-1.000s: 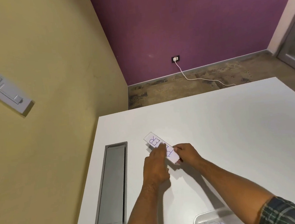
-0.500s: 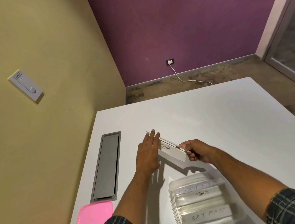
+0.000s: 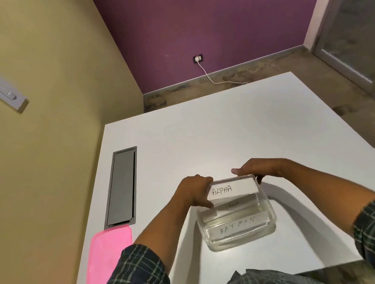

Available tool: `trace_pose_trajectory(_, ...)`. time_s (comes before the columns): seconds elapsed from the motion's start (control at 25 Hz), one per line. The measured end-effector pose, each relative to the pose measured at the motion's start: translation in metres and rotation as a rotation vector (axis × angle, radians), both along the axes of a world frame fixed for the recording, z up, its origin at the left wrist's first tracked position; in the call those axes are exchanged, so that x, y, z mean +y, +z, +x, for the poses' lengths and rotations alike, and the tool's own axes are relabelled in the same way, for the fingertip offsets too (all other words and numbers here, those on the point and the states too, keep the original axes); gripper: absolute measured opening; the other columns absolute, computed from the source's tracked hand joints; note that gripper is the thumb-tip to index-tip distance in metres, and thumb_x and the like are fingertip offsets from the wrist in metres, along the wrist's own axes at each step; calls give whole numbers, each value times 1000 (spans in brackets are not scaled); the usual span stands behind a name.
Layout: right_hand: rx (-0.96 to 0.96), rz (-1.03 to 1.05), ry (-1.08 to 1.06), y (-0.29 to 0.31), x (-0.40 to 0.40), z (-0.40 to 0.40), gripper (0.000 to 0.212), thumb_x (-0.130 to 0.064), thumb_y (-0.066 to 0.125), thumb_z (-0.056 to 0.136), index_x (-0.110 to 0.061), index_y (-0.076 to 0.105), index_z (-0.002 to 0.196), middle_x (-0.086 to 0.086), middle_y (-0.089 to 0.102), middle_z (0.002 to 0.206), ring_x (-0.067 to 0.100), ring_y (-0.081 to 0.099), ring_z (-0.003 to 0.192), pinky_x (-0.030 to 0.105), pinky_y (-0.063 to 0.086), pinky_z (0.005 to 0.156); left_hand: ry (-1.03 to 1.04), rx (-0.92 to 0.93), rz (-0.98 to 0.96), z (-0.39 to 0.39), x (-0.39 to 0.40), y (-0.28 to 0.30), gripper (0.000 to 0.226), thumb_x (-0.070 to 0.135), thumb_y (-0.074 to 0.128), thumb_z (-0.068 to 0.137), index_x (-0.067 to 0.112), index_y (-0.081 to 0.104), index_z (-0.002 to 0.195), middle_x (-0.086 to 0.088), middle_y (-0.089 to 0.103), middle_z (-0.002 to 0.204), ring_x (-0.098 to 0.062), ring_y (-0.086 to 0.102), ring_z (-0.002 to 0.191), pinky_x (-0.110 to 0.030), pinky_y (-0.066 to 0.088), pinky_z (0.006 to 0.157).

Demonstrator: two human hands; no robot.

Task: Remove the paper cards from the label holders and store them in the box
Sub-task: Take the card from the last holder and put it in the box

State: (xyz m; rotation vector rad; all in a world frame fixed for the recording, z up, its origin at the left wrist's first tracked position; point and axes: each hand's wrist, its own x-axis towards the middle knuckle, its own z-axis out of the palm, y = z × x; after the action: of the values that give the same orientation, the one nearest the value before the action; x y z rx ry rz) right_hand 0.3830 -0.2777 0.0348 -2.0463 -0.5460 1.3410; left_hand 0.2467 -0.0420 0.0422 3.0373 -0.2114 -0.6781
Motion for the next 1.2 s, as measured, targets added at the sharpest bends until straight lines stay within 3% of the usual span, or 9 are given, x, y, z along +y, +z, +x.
trace_pose_trajectory(0.08,-52,-16,135,9,-9,-6,48,-68,71,78,-23,78,94,-3,71,89,9,59,80,29,44,73,-3,26,-29,-8,-12,-7,64,60,78,66,21,55,111,-2,68,99,-25,63,91,-30,40,65)
trace_pose_trajectory(0.2,-203,-80,397,11,-13,-19,50,-57,87,65,-28,72,104,-3,74,101,11,64,86,25,48,75,-22,57,-41,-21,-29,-19,74,71,77,59,22,54,110,-2,69,98,-25,63,90,-32,44,66)
trace_pose_trajectory(0.32,-510,-198,668,0,-7,-40,63,-64,79,70,-29,64,120,-6,69,104,13,58,87,29,44,75,-54,87,-16,-32,-38,-28,81,75,77,55,20,52,110,-3,68,98,-26,64,90,-33,46,67)
trace_pose_trajectory(0.48,-705,-233,852,-14,-3,-56,66,-67,70,77,-29,57,129,2,69,110,25,63,100,34,46,81,-50,156,33,-48,-43,-36,70,58,78,70,18,54,122,-8,67,111,-30,64,101,-36,49,75)
trace_pose_trajectory(0.6,-802,-248,945,-25,-4,-65,61,-59,69,81,-26,55,130,6,70,117,30,65,107,37,49,86,-46,183,51,-58,-48,-43,54,49,78,74,19,63,116,-7,69,113,-29,65,103,-35,50,79)
trace_pose_trajectory(0.8,-883,-307,1029,-37,-4,-83,55,-45,68,88,-13,52,130,14,68,117,36,66,105,40,50,85,-162,117,150,-58,-56,-39,34,39,74,78,12,71,99,-11,72,99,-32,68,90,-33,46,70)
trace_pose_trajectory(1.2,-1007,-333,1097,-38,-3,-92,38,-38,69,87,-9,65,110,14,73,108,35,70,97,40,54,81,-231,132,167,-58,-60,-38,38,39,76,80,8,71,100,-13,72,101,-33,69,88,-37,51,71)
